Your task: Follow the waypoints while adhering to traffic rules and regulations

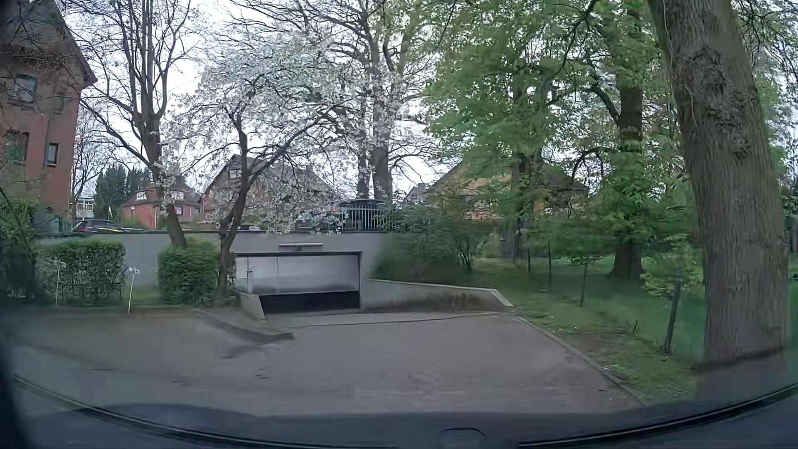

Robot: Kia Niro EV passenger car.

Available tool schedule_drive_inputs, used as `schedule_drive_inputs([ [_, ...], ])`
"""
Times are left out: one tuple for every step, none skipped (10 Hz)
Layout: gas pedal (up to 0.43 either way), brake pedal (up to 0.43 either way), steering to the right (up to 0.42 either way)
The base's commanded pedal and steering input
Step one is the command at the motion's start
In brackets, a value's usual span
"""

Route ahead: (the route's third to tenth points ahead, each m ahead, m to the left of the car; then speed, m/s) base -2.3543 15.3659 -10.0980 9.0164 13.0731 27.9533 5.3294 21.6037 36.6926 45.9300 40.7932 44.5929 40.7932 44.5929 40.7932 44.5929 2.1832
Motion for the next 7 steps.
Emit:
schedule_drive_inputs([
  [0.000,0.000,-0.031],
  [0.000,0.006,-0.012],
  [0.000,0.000,-0.002],
  [0.000,0.000,-0.001],
  [0.000,0.006,-0.002],
  [0.000,0.000,-0.002],
  [0.000,0.000,-0.002],
])
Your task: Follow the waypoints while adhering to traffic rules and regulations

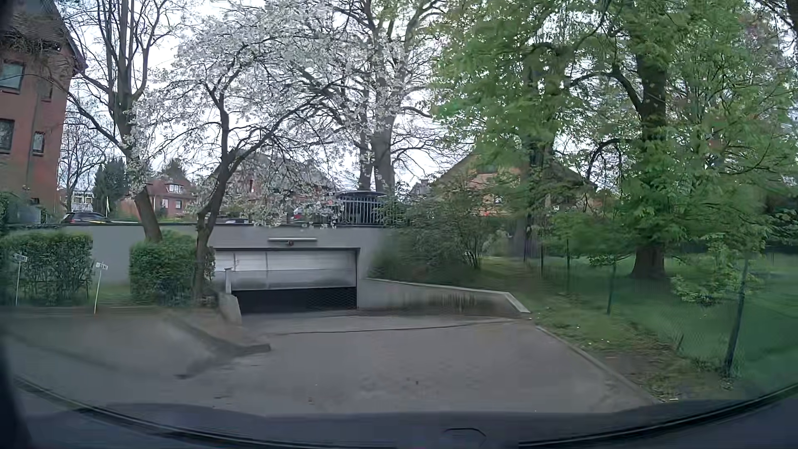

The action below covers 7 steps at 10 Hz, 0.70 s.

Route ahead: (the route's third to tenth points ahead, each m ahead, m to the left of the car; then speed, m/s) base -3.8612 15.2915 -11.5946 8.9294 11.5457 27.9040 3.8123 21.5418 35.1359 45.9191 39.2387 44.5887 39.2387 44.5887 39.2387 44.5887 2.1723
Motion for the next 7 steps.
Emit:
schedule_drive_inputs([
  [0.000,0.000,-0.003],
  [0.000,0.000,-0.004],
  [0.000,0.000,-0.004],
  [0.000,0.000,-0.005],
  [0.000,0.000,-0.006],
  [0.000,0.000,-0.007],
  [0.000,0.000,-0.007],
])
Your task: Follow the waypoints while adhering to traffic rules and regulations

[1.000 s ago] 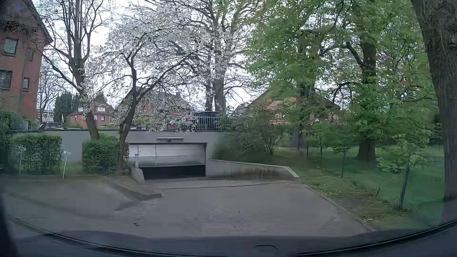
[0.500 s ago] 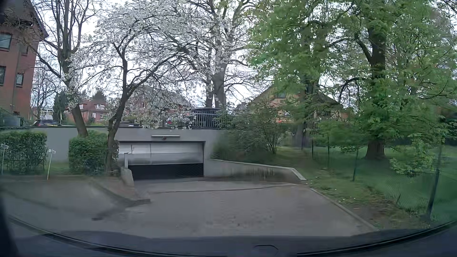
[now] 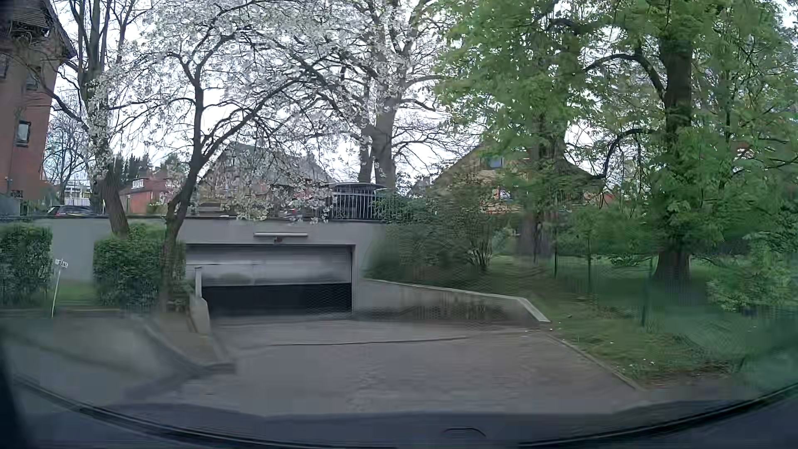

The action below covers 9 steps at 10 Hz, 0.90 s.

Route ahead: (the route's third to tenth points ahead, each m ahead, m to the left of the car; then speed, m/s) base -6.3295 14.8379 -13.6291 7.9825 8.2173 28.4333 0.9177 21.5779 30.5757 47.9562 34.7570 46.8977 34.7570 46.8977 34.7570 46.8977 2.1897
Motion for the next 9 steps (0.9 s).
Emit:
schedule_drive_inputs([
  [0.000,0.006,-0.005],
  [0.000,0.000,0.000],
  [0.000,0.000,0.007],
  [0.000,0.006,0.008],
  [0.000,0.000,0.014],
  [0.000,0.000,0.023],
  [0.000,0.000,0.034],
  [0.000,0.006,0.036],
  [0.000,0.000,0.034],
])
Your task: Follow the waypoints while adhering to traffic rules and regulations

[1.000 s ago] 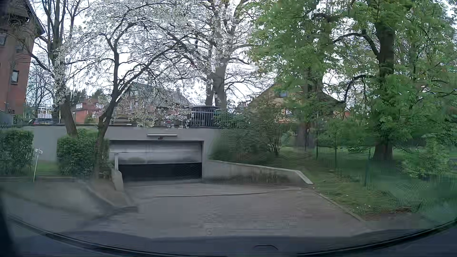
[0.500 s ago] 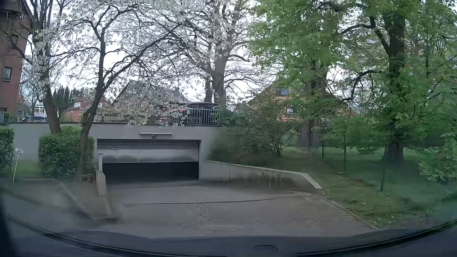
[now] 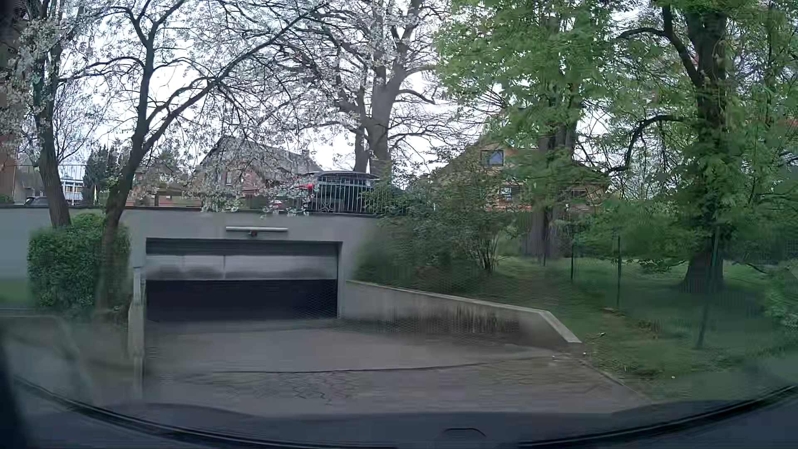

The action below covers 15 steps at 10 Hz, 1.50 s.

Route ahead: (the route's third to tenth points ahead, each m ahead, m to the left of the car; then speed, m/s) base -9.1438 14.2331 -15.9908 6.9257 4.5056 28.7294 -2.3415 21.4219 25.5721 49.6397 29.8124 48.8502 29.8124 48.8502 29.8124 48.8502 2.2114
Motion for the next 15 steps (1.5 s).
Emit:
schedule_drive_inputs([
  [0.000,0.000,0.034],
  [0.000,0.000,0.029],
  [0.000,0.000,0.015],
  [0.000,0.000,0.004],
  [0.000,0.000,-0.013],
  [0.000,0.000,-0.030],
  [0.000,0.000,-0.053],
  [0.000,0.000,-0.074],
  [0.000,0.000,-0.102],
  [0.000,0.000,-0.129],
  [0.000,0.000,-0.146],
  [0.000,0.006,-0.167],
  [0.000,0.000,-0.186],
  [0.000,0.000,-0.205],
  [0.000,0.000,-0.224],
])
